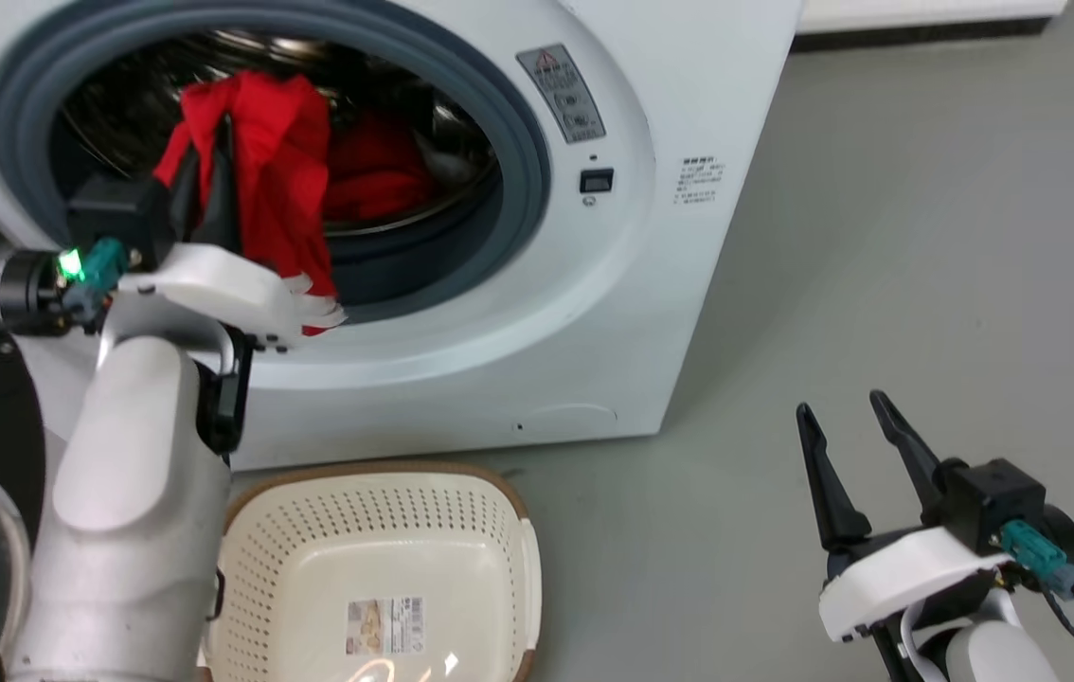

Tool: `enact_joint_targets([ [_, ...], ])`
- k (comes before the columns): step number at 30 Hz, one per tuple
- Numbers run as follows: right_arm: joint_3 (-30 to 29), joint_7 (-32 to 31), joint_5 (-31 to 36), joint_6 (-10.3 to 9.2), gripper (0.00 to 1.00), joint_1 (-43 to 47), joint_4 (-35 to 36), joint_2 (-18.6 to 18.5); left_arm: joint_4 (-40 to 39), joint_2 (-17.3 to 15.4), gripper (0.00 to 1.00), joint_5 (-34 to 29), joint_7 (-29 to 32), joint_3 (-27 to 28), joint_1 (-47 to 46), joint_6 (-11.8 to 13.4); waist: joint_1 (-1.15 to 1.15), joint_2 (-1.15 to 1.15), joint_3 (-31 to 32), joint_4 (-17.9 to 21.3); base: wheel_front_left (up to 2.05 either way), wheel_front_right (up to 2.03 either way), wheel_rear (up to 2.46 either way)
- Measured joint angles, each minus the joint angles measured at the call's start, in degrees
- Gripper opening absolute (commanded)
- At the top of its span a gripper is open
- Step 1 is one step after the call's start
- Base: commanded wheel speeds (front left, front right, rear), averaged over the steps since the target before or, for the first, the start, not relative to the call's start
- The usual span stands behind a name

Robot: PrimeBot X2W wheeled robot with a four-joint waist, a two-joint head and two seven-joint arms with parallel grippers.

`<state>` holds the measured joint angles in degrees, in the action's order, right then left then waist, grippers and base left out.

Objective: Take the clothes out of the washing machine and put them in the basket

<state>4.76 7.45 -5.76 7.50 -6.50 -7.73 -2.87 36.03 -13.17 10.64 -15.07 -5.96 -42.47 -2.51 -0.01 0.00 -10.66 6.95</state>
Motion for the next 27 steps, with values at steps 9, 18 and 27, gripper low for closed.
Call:
enact_joint_targets([
  [9,-0.81,-2.04,0.00,0.00,1.00,4.74,2.35,-0.01,-12.38,3.45,0.00,1.62,0.00,1.77,11.23,-0.37,-0.01,0.00,5.71,-2.90,0.00,0.00,0.00],
  [18,-1.11,-3.56,0.30,0.00,1.00,6.81,4.34,-0.01,-26.99,4.70,0.00,1.08,0.00,1.20,28.25,1.96,-0.01,0.00,7.81,-6.13,0.00,0.00,0.00],
  [27,-1.48,-3.97,0.75,0.00,1.00,6.22,6.65,-0.01,-26.81,7.73,0.00,3.14,0.76,0.57,42.55,5.50,0.00,0.00,4.16,-7.17,0.00,0.00,0.00],
])
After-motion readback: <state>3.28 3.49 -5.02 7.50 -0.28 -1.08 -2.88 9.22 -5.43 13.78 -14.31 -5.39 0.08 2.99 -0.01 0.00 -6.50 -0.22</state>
